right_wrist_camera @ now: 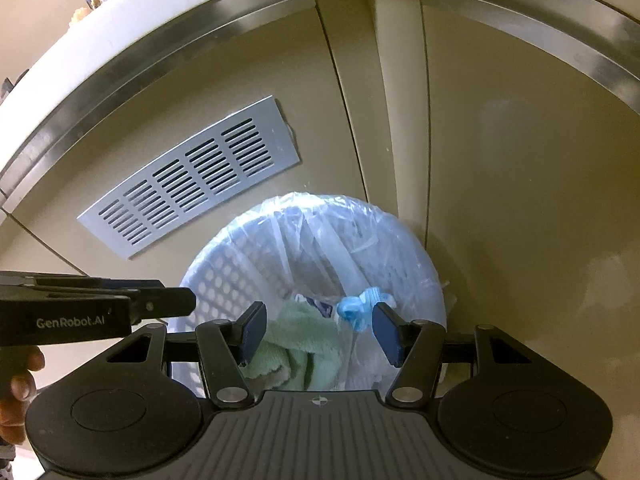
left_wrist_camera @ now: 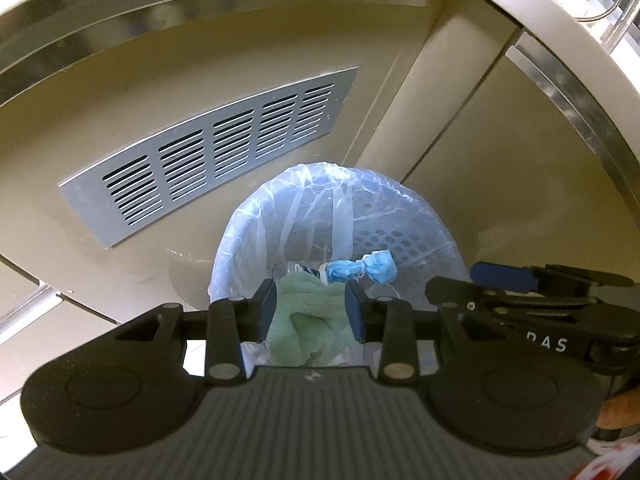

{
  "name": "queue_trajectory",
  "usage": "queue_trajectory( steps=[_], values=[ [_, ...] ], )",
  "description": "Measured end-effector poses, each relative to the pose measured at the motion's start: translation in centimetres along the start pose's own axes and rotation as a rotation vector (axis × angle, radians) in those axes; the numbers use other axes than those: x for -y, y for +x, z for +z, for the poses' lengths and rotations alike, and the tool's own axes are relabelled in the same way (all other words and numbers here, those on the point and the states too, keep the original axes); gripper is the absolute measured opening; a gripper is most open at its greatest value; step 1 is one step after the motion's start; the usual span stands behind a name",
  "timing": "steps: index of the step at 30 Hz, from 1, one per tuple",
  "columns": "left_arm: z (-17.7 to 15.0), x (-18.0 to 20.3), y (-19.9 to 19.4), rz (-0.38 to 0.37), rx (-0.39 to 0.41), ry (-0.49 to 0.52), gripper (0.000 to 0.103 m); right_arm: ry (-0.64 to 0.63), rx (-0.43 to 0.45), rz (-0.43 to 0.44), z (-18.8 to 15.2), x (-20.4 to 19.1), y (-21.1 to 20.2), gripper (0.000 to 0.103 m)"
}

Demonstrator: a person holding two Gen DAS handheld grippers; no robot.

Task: Collect trash
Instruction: 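Open both tools to drop the towel and glove into the wastebasket, then raise both tools back up toward the counter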

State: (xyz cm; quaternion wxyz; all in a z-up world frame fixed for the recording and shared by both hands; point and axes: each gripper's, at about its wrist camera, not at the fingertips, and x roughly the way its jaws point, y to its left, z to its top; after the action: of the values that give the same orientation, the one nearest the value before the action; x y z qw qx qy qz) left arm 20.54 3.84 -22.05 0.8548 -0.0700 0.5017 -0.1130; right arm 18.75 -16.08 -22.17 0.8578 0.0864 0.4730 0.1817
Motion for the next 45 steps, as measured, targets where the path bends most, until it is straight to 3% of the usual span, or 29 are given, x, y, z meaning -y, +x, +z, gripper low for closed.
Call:
queue_trajectory(
  steps=[11, 23, 34, 45],
  values=[
    [-1.3, 1.5, -3.5, 0.028, 0.014, 0.009, 0.033, 0.003, 0.022, 0.006, -0.4, -0.8, -3.4, 0.060],
    [-0.9, 3.4, -11.0, 0.035, 0.100, 0.006, 0.034, 0.071, 0.099, 0.079, 0.9, -2.3, -9.9, 0.060],
    [3.2, 3.5, -17.0, 0.040, 0.252, 0.033, 0.039, 0.040, 0.174, 0.134, 5.0, -3.4, -14.3, 0.060],
    [10.0, 2.1, -18.0, 0.047, 0.343, 0.058, 0.041, 0.028, 0.245, 0.070, 9.5, -2.5, -15.0, 0.060]
  ],
)
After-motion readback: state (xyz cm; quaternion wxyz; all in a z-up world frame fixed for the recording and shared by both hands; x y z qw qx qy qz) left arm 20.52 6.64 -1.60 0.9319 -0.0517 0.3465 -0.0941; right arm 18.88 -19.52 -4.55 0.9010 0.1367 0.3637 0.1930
